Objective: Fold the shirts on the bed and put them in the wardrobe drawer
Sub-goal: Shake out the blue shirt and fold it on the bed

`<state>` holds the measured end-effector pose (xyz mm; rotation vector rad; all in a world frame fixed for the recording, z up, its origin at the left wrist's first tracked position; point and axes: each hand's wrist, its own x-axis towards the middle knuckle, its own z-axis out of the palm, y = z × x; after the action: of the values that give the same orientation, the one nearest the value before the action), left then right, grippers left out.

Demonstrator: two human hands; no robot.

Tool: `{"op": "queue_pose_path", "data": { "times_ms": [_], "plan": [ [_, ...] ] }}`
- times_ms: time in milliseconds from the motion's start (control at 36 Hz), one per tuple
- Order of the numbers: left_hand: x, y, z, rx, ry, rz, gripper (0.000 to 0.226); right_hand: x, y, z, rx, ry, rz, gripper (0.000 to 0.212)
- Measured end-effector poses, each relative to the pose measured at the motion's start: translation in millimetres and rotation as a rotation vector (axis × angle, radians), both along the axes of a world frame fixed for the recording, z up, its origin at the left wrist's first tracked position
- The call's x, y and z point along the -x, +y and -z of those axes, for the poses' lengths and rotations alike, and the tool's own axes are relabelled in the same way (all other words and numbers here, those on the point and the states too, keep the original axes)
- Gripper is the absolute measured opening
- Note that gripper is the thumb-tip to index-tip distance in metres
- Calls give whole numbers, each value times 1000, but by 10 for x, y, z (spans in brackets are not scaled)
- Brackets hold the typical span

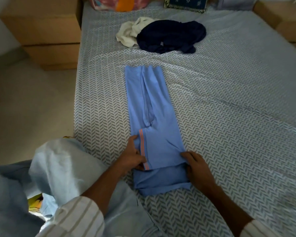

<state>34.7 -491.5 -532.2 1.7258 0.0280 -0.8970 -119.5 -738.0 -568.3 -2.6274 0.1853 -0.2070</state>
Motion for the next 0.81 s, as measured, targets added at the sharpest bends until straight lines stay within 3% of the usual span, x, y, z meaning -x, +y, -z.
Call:
{"op": "queue_pose_path", "data": {
  "times_ms": [111,167,306,694,750,806],
  "plan": [
    [22,17,99,-120,-70,-33,102,105,-48,6,25,-36,38,49],
    [57,26,63,-182,-18,-27,99,156,-54,22,-29,-18,89,49],
    [208,12,-157,-149,110,61,87,268,5,-20,-82,-36,107,43],
    [182,45,-138,-293,39,117,67,310,-29,-41,-204,23,310,24],
    [188,49,-137,-304,-17,128,68,316,-44,-43,-201,47,335,23],
    [211,71,-151,-333,-164,235,83,313,-45,-37,-198,55,349,31]
  ]
}}
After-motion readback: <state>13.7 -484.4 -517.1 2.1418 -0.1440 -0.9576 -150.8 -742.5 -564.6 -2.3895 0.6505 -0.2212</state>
